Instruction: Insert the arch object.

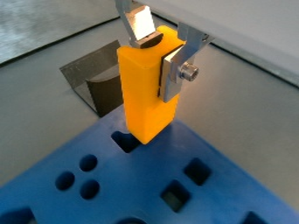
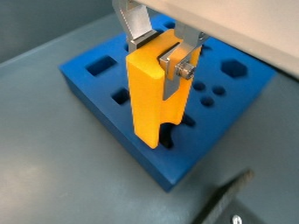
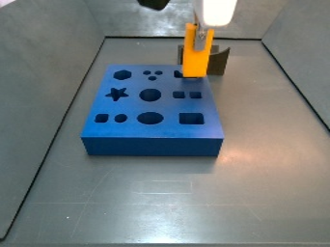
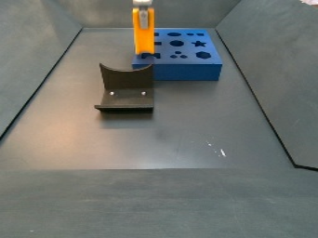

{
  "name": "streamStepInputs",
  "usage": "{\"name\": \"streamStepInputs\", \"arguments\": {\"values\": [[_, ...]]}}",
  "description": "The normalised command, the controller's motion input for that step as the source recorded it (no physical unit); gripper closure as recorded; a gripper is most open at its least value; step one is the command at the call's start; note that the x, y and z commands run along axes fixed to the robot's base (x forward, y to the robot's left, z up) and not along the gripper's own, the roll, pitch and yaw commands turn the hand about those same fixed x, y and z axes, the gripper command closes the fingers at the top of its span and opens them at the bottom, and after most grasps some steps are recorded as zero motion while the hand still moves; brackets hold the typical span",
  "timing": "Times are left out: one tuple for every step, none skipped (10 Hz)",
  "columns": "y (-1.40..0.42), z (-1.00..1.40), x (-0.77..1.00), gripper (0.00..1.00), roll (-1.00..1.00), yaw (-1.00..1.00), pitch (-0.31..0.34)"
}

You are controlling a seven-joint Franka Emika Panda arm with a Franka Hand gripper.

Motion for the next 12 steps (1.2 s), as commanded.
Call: {"name": "streamStepInputs", "arguments": {"values": [[0.21, -0.14, -0.03, 1.0, 0.0, -0.14, 0.0], [0.16, -0.13, -0.08, 1.0, 0.0, -0.15, 0.0], [0.0, -0.22, -0.02, 1.0, -0.07, 0.0, 0.0], [0.0, -0.24, 0.0, 1.0, -0.1, 0.0, 0.0], [0.0, -0.19, -0.16, 1.0, -0.09, 0.0, -0.011], [0.0, -0.17, -0.16, 1.0, -0.12, 0.0, -0.029], [0.0, -0.16, -0.21, 1.0, -0.14, 0.0, -0.07], [-0.03, -0.15, -0.22, 1.0, -0.14, 0.0, -0.091], [-0.03, -0.19, -0.18, 1.0, -0.12, 0.0, -0.09], [-0.11, -0.25, -0.03, 1.0, -0.12, 0.0, -0.09], [-0.11, -0.33, 0.0, 1.0, -0.11, -0.09, -0.093], [-0.08, -0.35, 0.0, 1.0, -0.08, -0.08, -0.081]]}}
